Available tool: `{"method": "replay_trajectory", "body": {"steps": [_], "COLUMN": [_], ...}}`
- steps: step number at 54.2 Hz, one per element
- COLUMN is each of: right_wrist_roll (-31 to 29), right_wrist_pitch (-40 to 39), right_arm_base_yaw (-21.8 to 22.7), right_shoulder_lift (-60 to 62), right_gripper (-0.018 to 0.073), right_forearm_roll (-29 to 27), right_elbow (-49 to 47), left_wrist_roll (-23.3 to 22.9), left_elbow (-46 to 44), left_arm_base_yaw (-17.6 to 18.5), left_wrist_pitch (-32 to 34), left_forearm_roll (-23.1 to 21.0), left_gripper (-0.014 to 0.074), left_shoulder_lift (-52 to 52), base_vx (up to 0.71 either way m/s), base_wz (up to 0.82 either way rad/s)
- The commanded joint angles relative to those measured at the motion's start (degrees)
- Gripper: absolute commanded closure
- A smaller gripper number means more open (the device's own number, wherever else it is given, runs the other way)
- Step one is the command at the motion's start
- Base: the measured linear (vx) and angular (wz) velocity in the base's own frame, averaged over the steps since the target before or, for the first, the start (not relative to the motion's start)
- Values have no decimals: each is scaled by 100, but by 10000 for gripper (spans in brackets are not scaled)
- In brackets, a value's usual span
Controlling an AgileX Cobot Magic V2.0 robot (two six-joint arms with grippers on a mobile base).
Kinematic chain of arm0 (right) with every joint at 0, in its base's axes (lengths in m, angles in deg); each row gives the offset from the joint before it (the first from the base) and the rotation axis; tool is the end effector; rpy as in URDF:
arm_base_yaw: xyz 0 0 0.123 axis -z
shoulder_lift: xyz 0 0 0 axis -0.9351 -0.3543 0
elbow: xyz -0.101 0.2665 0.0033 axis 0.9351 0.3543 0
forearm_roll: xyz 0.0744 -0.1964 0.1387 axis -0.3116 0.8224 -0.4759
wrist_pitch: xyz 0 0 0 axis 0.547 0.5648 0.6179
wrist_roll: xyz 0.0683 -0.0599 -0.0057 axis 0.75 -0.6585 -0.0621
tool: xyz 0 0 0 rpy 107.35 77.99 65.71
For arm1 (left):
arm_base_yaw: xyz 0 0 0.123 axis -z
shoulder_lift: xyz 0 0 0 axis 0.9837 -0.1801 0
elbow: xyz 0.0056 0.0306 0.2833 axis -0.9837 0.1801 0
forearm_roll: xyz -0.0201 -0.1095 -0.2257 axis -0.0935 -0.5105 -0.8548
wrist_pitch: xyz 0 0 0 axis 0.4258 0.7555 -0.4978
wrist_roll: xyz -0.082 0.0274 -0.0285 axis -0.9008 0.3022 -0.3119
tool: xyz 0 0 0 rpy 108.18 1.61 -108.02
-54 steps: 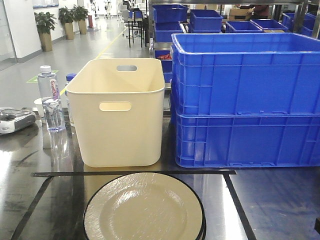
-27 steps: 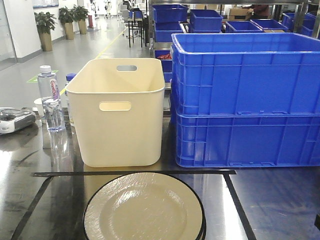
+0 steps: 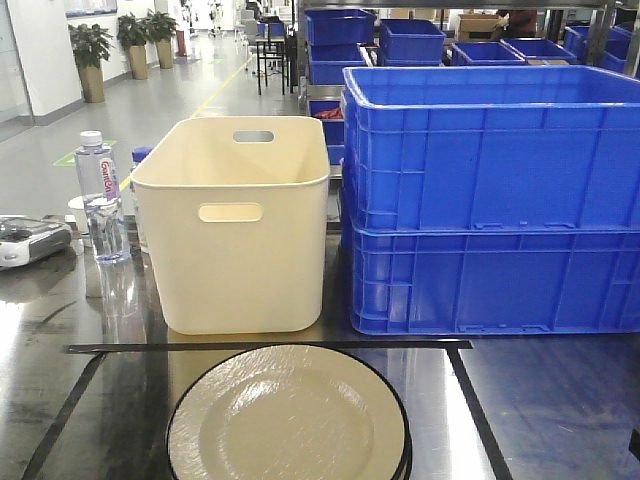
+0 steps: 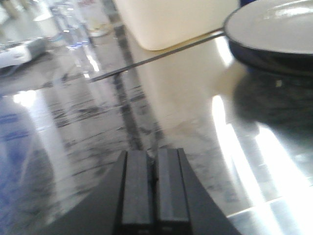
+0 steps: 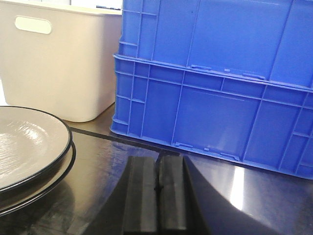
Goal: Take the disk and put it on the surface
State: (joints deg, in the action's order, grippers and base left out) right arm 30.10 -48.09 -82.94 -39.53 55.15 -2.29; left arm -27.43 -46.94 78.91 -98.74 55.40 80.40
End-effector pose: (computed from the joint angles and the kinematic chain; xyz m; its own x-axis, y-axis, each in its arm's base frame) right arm 0.1204 0.0312 0.2860 -0.0121 -0.1306 -0.9914 -0.2596 0.9578 -0.1230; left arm 0.0611 -0.0089 0.2287 -0.2017 0.2066 -0.9574 0.1373 0.9738 0.1812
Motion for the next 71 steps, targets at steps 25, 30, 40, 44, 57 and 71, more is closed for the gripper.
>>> {"method": "replay_trajectory", "body": {"steps": [25, 30, 40, 44, 57, 71], "right_wrist_roll": [-16, -16, -16, -16, -16, -63], "right_wrist_pitch": [-471, -471, -471, -471, -467, -236], "right_arm_base_yaw": [2, 2, 2, 2, 2, 77], "right_shoulder_lift": [0, 0, 0, 0, 0, 344], "right_gripper": [568, 568, 568, 568, 568, 568], "right_forearm_roll": [57, 57, 57, 57, 57, -21], "right_elbow": [-171, -171, -171, -171, -171, 83], "left_wrist_roll": [-2928, -2928, -2928, -2928, -2928, -2928], "left_elbow": [1216, 1216, 1216, 1216, 1216, 1216], "left_arm_base_yaw": [38, 38, 38, 38, 38, 38], "left_wrist_pitch": [1413, 1393, 1393, 1393, 1393, 1393], "left_forearm_roll": [1927, 1927, 1927, 1927, 1927, 1927], "left_gripper": [597, 597, 597, 597, 597, 597], "left_shoulder_lift": [966, 966, 966, 966, 966, 966], "base_vx": [0, 0, 0, 0, 0, 0], "base_wz": [0, 0, 0, 0, 0, 0]}}
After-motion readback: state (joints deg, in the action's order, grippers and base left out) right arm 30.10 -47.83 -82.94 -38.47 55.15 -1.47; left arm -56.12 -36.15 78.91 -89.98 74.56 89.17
